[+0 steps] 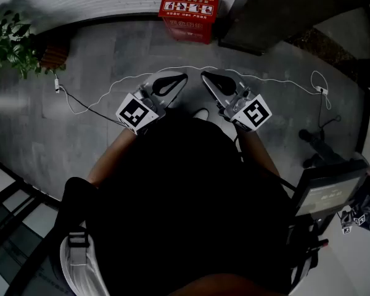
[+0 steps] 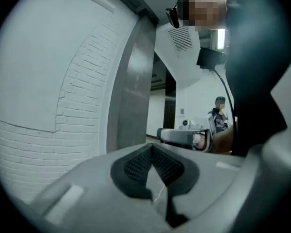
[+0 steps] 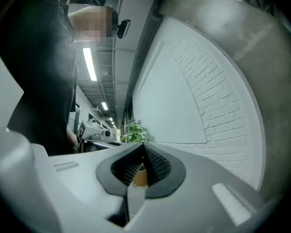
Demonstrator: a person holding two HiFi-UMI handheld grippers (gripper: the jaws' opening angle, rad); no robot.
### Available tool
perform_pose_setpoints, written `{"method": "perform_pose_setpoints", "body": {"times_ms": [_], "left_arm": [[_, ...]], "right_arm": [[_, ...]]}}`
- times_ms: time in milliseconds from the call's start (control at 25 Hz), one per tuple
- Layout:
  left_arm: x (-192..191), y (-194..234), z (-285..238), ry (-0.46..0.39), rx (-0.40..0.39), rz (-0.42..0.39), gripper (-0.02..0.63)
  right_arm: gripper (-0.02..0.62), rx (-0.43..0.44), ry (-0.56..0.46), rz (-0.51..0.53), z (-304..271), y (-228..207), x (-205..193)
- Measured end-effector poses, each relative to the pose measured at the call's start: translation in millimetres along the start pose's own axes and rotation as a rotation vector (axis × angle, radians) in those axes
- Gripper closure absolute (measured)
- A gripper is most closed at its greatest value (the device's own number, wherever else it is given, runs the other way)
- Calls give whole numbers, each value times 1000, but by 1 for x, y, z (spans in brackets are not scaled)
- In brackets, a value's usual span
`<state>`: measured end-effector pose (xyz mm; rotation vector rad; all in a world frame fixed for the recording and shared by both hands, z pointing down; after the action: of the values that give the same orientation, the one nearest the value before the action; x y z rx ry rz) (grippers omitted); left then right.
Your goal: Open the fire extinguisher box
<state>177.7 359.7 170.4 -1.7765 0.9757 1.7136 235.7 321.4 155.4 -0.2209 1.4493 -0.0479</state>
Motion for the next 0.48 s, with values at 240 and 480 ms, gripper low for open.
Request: {"method": "perform_pose_setpoints", "body": {"times_ms": [240,480], "left_arm": [[9,15,10,2,10,-19,601],[6,93,16,-56,3,-4,601]], "right_arm": [[588,25,11,-11,-22,8,2],[588,-17,46,0,-78,-34,-8]]}}
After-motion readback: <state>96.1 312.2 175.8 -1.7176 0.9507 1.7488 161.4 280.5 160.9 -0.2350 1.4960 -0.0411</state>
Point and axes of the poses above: the fingertips, and each gripper's own axes: z backward along the fingers, y to its left, x out of its top, the point moved 2 cm from there along z, backward along the fingers, and after that the axes turned 8 degrees about -x, right-handed, at the moved point
